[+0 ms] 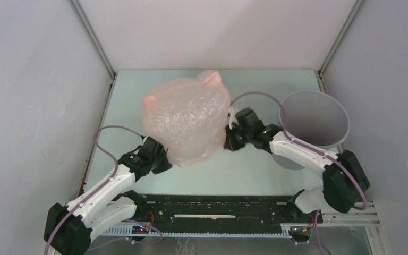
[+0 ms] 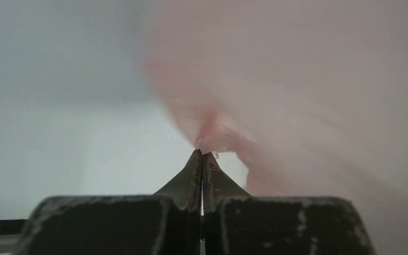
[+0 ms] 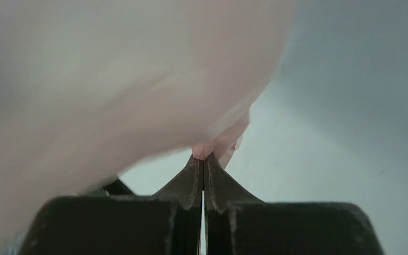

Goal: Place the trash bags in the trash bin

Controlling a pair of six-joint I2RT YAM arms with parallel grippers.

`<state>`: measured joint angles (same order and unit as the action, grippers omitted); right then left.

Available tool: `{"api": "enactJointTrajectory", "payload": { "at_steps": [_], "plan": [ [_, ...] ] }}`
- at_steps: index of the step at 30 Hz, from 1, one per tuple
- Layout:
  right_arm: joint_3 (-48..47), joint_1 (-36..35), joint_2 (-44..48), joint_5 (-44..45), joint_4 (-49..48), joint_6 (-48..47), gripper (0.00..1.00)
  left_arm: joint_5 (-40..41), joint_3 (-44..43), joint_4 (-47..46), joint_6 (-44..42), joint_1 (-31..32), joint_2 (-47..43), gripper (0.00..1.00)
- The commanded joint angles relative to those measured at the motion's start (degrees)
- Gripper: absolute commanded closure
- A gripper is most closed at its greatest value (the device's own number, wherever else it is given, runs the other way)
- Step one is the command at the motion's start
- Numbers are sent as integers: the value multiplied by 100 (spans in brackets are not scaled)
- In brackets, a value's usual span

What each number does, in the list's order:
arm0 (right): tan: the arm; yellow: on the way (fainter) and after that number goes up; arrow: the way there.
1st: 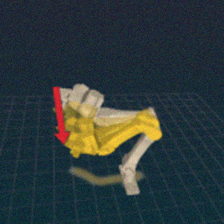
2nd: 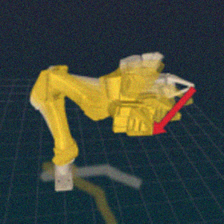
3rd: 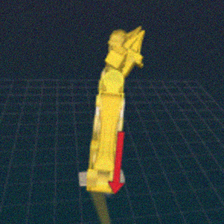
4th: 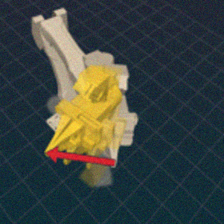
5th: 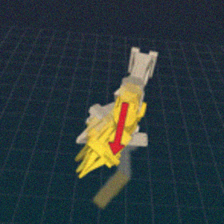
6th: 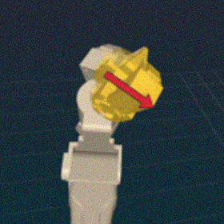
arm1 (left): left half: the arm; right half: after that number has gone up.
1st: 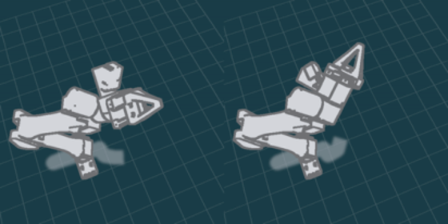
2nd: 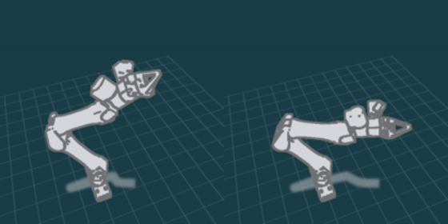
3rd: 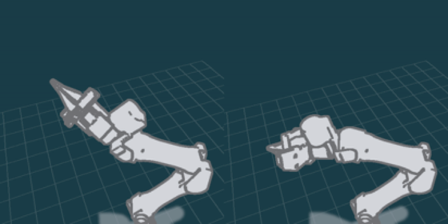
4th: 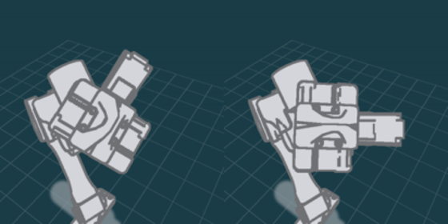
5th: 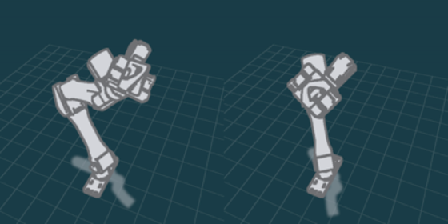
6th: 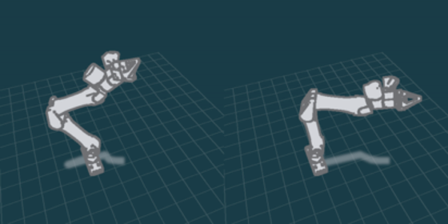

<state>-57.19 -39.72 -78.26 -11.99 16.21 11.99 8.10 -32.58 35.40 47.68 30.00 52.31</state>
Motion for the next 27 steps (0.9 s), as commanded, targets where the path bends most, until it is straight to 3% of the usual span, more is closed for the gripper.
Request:
{"api": "enactJointTrajectory", "payload": {
  "at_steps": [1, 4, 6, 8, 11, 14, 16, 20, 23, 27],
  "plan": [
    [-124, 96, 240, -562, 290, 294, 100, -403, -446, -572, 108, -43, -798, 100],
    [-1157, 350, 13, -751, 789, 260, 100, -892, -1673, -456, -368, -311, -264, 100],
    [-2402, 487, -257, -780, 1510, 154, 100, -1265, -2957, -199, -638, -570, 223, 100],
    [-4144, 511, -534, -638, 2239, -22, 100, -1386, -4896, 133, -855, -707, 701, 100],
    [-6167, 417, -786, -414, 2822, -170, 100, -1279, -7098, 487, -1066, -715, 1286, 100],
    [-6824, 172, -538, -316, 2590, -319, 100, -1232, -7835, 321, -986, -705, 1361, 100],
    [-5907, -81, 27, -243, 1861, -585, 100, -1060, -7116, 16, -863, -705, 986, 100],
    [-2764, -163, 1129, 11, 361, -691, 100, -528, -4262, -206, -346, -713, 63, 100],
    [-1202, -23, 1056, -286, 426, -295, 100, -1045, -1966, -333, 45, -721, -252, 100],
    [57, -159, 605, -673, 665, 225, 100, -1529, 304, -870, 637, -560, -811, 100]
  ]
}}
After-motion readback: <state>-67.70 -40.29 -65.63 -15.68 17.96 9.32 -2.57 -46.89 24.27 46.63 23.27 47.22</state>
